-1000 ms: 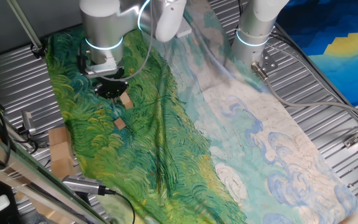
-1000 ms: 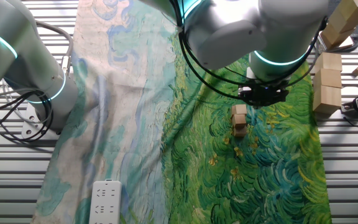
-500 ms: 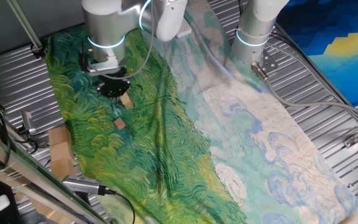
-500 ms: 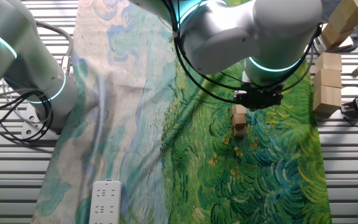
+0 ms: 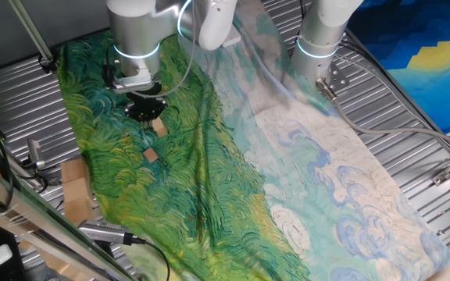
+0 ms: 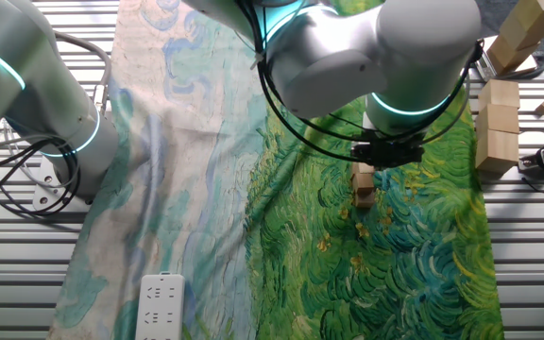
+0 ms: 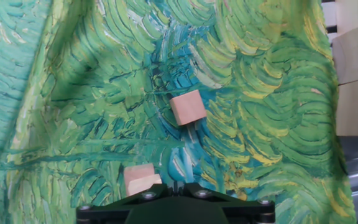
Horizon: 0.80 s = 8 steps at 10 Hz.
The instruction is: Stack the blocks into a pyramid shape
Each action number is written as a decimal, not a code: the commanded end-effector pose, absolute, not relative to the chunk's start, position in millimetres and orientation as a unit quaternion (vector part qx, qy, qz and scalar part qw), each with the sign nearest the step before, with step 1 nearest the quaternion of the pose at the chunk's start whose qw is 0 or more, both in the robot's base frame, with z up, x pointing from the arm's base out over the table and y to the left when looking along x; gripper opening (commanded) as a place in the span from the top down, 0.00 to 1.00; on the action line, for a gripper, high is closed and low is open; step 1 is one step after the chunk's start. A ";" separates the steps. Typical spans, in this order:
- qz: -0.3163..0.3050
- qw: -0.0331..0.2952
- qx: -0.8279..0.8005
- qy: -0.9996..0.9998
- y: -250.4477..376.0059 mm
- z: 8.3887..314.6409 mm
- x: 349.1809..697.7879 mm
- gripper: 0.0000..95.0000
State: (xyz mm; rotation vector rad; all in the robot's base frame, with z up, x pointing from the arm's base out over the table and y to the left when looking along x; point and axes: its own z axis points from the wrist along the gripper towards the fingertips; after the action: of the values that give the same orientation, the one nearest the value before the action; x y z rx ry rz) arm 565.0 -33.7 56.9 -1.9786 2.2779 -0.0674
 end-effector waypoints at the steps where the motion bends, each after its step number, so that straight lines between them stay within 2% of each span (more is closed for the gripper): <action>1: -0.021 0.063 -0.653 0.754 -33.7 56.4 564.7 1.00; 8: -0.014 0.068 -0.647 0.759 -33.8 53.7 561.4 1.00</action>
State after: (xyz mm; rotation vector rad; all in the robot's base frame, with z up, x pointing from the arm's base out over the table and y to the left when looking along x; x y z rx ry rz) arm 561.4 -33.2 53.4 -1.9494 2.2852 -0.0378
